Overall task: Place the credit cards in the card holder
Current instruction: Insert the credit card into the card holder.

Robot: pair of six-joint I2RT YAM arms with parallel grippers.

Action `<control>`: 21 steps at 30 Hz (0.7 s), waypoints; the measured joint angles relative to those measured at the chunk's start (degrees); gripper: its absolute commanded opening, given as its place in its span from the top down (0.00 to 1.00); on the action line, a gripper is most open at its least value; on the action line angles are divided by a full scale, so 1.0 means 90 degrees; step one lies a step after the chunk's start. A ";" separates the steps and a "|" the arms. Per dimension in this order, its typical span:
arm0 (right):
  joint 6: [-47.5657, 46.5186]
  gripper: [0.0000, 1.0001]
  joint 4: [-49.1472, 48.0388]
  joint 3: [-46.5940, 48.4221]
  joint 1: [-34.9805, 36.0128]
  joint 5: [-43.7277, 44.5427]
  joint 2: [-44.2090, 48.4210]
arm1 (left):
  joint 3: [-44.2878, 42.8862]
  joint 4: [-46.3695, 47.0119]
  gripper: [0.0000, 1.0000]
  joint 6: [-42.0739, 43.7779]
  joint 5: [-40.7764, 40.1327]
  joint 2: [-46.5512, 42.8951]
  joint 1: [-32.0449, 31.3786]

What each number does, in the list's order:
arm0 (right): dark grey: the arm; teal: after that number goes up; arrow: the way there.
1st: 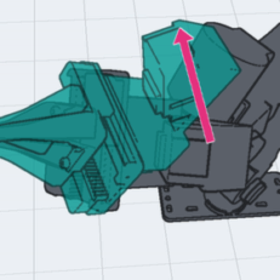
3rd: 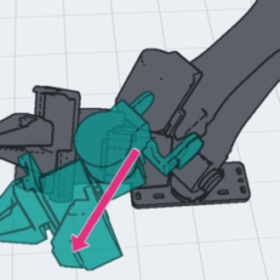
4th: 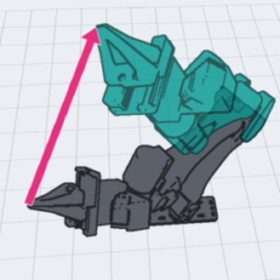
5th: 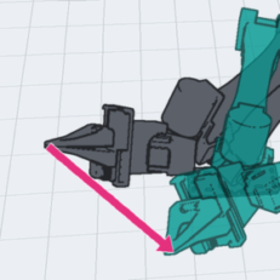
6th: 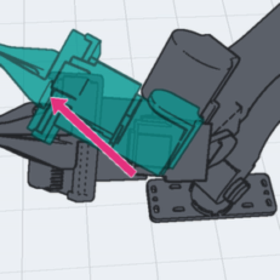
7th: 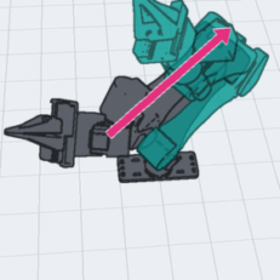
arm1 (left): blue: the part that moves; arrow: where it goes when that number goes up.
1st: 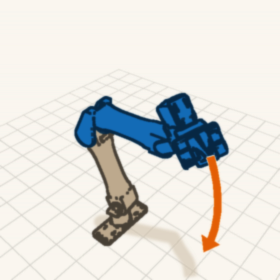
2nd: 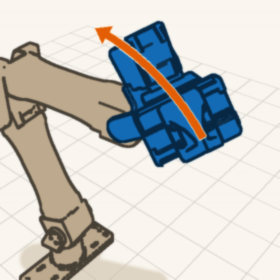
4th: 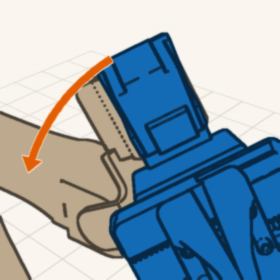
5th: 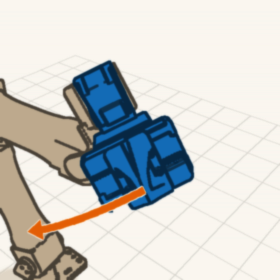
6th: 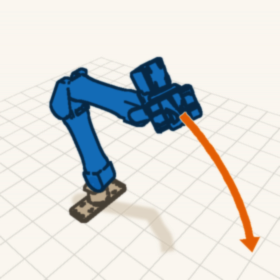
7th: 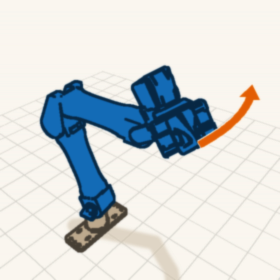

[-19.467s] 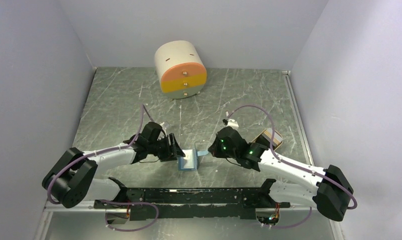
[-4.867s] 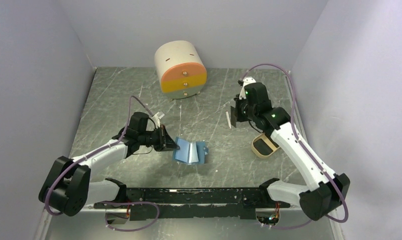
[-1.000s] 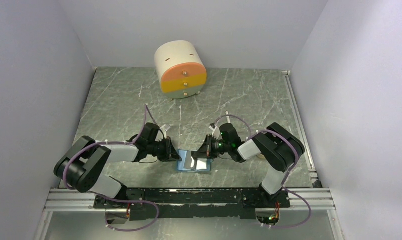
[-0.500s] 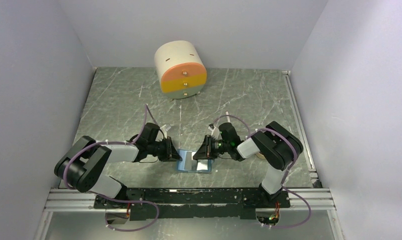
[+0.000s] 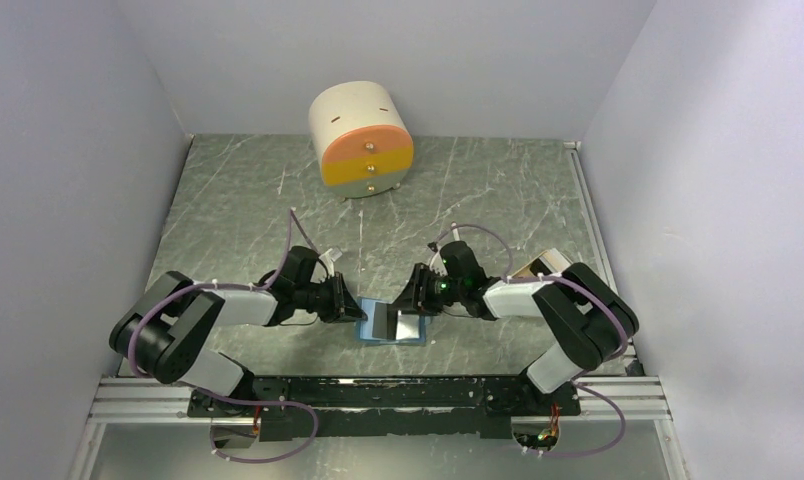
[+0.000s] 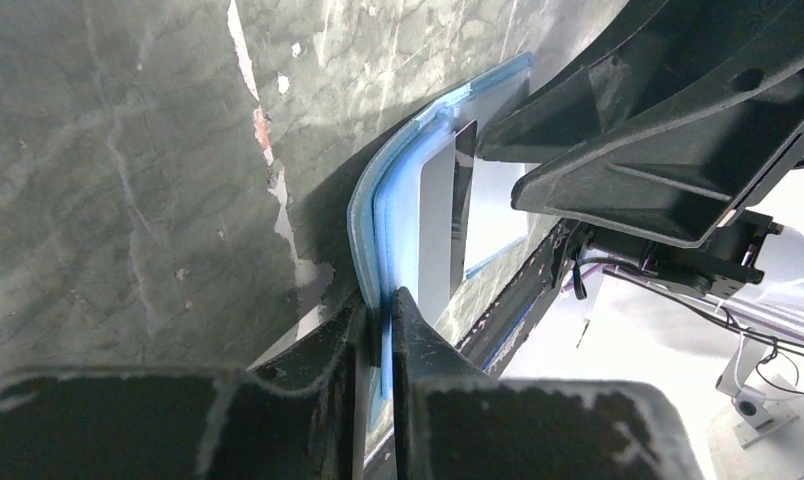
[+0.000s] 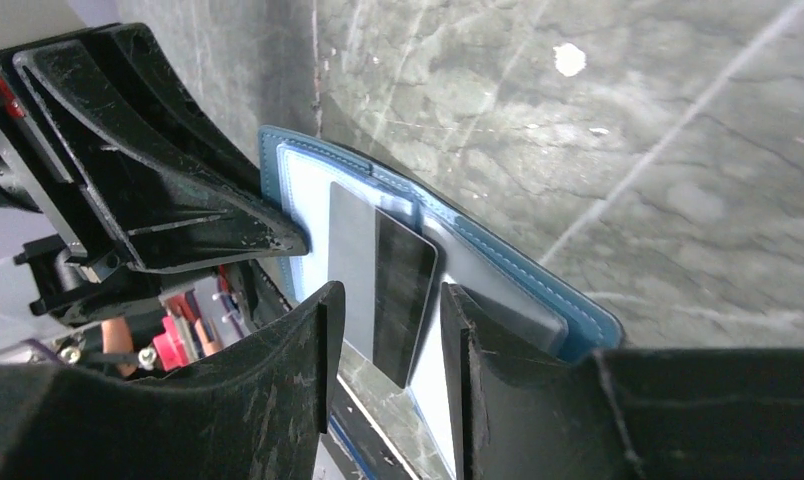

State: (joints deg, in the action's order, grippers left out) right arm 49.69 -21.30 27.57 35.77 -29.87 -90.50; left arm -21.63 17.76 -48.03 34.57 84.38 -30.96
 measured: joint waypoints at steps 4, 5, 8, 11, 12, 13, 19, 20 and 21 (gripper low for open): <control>0.0010 0.55 0.0401 -0.0005 0.0092 0.0338 0.0287 | 0.0012 0.0078 0.84 -0.0056 0.0032 0.0058 0.0000; 0.0029 0.55 0.0457 -0.0007 0.0141 0.0427 0.0335 | 0.0019 0.0104 0.83 -0.0070 0.0041 0.0070 0.0000; 0.0146 0.55 0.0488 -0.0056 0.0262 0.0590 0.0410 | 0.0058 0.0175 0.82 -0.0114 0.0063 0.0080 0.0000; 0.0345 0.56 0.0330 -0.0112 0.0410 0.0709 0.0406 | 0.0102 0.0250 0.81 -0.0158 0.0078 0.0080 0.0000; 0.0367 0.56 0.0304 -0.0112 0.0440 0.0726 0.0396 | 0.0117 0.0274 0.81 -0.0170 0.0085 0.0080 0.0000; 0.0437 0.56 0.0236 -0.0114 0.0495 0.0743 0.0364 | 0.0126 0.0289 0.81 -0.0180 0.0095 0.0080 0.0000; 0.0828 0.61 -0.0301 -0.0219 0.0721 0.0748 0.0138 | 0.0138 0.0355 0.79 -0.0216 0.0199 0.0080 0.0000; 0.0903 0.62 -0.0396 -0.0228 0.0746 0.0743 0.0085 | 0.0138 0.0376 0.79 -0.0228 0.0216 0.0080 0.0000; 0.0971 0.63 -0.0515 -0.0250 0.0767 0.0733 0.0034 | 0.0138 0.0391 0.78 -0.0236 0.0233 0.0080 -0.0002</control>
State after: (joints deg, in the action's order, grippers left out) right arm 58.43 -25.93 25.32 42.68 -23.27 -90.19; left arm -20.38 21.28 -50.15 36.67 85.10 -30.98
